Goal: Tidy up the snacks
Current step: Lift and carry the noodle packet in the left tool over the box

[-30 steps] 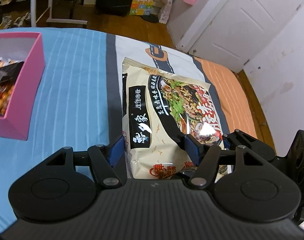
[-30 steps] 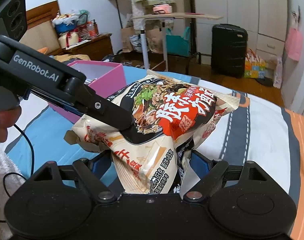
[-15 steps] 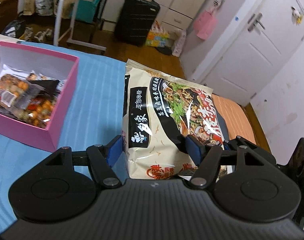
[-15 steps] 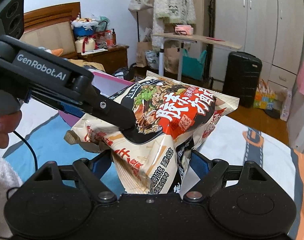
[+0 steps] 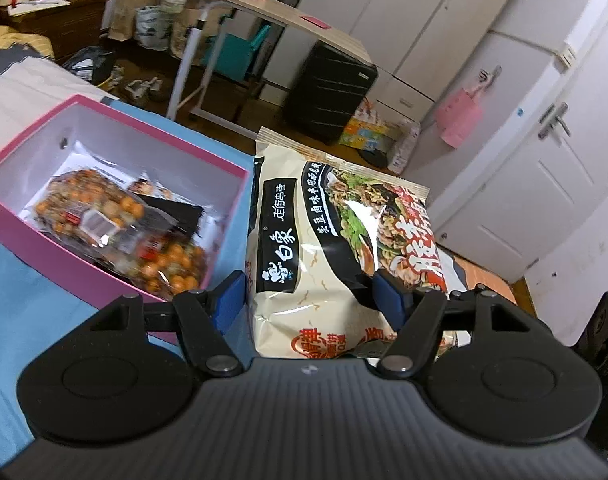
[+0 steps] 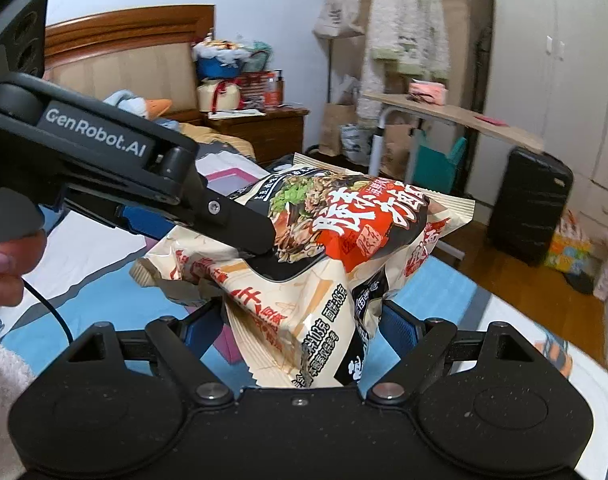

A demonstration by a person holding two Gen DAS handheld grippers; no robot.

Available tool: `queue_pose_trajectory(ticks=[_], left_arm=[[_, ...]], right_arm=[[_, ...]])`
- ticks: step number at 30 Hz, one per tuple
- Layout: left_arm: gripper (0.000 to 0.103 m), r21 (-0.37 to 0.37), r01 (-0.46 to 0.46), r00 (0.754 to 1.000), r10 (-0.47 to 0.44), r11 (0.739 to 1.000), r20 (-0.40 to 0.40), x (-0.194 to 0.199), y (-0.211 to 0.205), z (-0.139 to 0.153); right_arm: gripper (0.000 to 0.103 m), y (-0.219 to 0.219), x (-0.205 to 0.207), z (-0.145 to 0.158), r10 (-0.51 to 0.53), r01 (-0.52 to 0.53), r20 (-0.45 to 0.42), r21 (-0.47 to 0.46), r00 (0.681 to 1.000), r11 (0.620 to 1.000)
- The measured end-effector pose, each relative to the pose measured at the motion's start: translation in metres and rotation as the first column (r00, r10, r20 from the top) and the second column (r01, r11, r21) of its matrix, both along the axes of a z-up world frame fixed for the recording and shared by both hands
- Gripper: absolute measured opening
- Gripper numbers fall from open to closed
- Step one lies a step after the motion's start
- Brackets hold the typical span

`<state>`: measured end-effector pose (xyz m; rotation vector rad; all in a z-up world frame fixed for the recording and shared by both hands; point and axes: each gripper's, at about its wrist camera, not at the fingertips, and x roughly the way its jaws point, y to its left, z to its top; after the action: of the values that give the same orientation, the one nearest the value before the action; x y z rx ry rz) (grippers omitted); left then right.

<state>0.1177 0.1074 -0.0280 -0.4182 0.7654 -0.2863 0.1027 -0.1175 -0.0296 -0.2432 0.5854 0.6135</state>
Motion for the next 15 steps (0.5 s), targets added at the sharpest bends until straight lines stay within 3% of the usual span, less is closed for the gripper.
queue_pose_trajectory(ticks=[15], left_arm=[[0.068, -0.004, -0.086, 0.993, 0.085, 0.996, -0.076, 0.061, 0.064, 0.005]], right_arm=[[0.088, 0.06, 0.06, 0.01, 0.097, -0.099, -0.052, -0.022, 0.994, 0.995]])
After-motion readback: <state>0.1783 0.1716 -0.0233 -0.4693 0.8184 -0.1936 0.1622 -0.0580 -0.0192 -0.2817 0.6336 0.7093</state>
